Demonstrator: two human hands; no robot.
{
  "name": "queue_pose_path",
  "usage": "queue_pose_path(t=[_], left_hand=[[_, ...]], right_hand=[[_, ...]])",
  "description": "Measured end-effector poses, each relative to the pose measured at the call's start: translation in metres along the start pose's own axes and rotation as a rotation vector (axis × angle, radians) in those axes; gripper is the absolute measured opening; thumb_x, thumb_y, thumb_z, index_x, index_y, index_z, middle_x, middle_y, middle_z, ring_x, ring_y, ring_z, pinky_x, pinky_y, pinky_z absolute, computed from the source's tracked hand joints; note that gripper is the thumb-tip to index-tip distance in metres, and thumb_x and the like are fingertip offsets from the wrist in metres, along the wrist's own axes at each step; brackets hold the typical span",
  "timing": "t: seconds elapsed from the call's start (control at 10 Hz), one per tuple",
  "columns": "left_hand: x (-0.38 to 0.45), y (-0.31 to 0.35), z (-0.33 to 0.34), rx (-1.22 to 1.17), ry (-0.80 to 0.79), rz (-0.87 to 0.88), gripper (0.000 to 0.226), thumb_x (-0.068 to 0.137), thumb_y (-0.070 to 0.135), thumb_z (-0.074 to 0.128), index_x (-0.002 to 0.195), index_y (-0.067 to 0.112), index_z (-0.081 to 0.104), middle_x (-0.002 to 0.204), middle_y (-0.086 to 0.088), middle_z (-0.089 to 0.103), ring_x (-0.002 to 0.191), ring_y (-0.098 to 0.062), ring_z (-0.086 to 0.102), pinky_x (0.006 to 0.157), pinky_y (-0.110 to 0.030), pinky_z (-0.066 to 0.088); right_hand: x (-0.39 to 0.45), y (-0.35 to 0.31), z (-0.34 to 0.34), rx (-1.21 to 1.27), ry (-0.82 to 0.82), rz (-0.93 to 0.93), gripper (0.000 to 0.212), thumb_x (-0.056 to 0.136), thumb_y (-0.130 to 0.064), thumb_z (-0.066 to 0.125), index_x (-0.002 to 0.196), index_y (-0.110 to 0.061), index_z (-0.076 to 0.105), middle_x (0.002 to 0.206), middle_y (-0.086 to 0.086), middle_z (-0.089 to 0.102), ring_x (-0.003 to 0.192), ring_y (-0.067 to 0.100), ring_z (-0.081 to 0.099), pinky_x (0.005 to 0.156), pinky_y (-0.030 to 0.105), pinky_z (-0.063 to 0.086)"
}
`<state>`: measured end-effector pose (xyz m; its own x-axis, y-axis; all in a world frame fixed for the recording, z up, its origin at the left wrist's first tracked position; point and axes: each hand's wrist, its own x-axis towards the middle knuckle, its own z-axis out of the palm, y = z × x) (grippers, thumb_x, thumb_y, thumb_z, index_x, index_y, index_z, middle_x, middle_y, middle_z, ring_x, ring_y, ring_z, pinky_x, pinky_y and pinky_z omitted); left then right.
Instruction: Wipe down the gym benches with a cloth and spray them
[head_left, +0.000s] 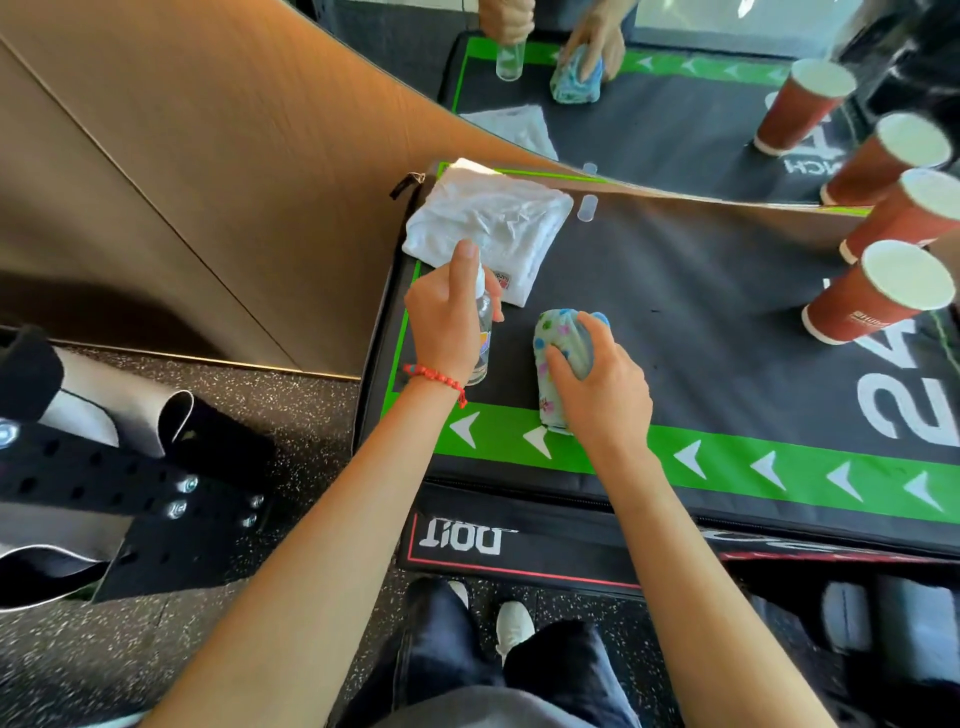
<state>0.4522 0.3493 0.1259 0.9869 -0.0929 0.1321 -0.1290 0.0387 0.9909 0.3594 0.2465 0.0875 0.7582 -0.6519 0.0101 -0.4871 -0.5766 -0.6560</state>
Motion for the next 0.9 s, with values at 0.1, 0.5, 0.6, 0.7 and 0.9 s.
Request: queue_pose_path(t=[0.1,0.5,0.6,0.7,0.9], left_hand=[[-0.006,0.002,-0.002,-0.005,-0.016,0.007,0.058,0.088,0.044,0.033,0.042,0.014,0.053,0.044,-0.011,0.053,0.049,-0.017,0.054,0.068,-0.043,0.047],[-0.020,0.002,-0.019,0.112,-0.100,0.015,0.067,0.076,0.062,0.030,0.069,0.002,0.059,0.071,-0.022,0.063,0.067,-0.033,0.056,0.069,-0.045,0.046],[-0.025,-0.002,-0.027,0.144,-0.141,0.037,0.051,0.081,0.058,0.033,0.078,0.013,0.058,0.073,-0.002,0.061,0.068,-0.004,0.056,0.064,-0.021,0.044],[-0.033,-0.006,-0.035,0.137,-0.168,0.056,0.030,0.094,0.035,0.040,0.103,0.014,0.059,0.096,0.007,0.060,0.083,0.015,0.053,0.072,-0.004,0.037],[-0.060,-0.015,-0.060,0.268,-0.140,0.077,0.029,0.096,0.020,0.048,0.122,0.010,0.055,0.120,0.002,0.057,0.108,-0.010,0.054,0.092,-0.019,0.041]], right_hand=[[-0.001,-0.002,0.000,-0.060,-0.002,0.009,0.044,0.085,-0.042,0.054,0.126,-0.034,0.043,0.098,0.006,0.056,0.088,0.029,0.054,0.064,0.030,0.032],[-0.032,0.002,-0.013,-0.105,0.134,-0.162,0.048,0.083,-0.030,0.063,0.128,-0.018,0.050,0.111,0.012,0.053,0.101,0.031,0.048,0.084,0.039,0.034],[-0.043,0.003,-0.014,-0.104,0.163,-0.184,0.046,0.084,-0.027,0.063,0.127,-0.017,0.051,0.120,0.010,0.053,0.110,0.030,0.047,0.087,0.040,0.033],[-0.056,0.002,-0.013,-0.108,0.203,-0.196,0.045,0.083,-0.025,0.064,0.125,-0.013,0.052,0.133,0.015,0.047,0.121,0.033,0.043,0.092,0.043,0.034],[-0.077,0.009,-0.016,-0.098,0.230,-0.248,0.043,0.084,-0.022,0.065,0.124,-0.012,0.053,0.134,0.017,0.046,0.120,0.036,0.044,0.090,0.044,0.037]])
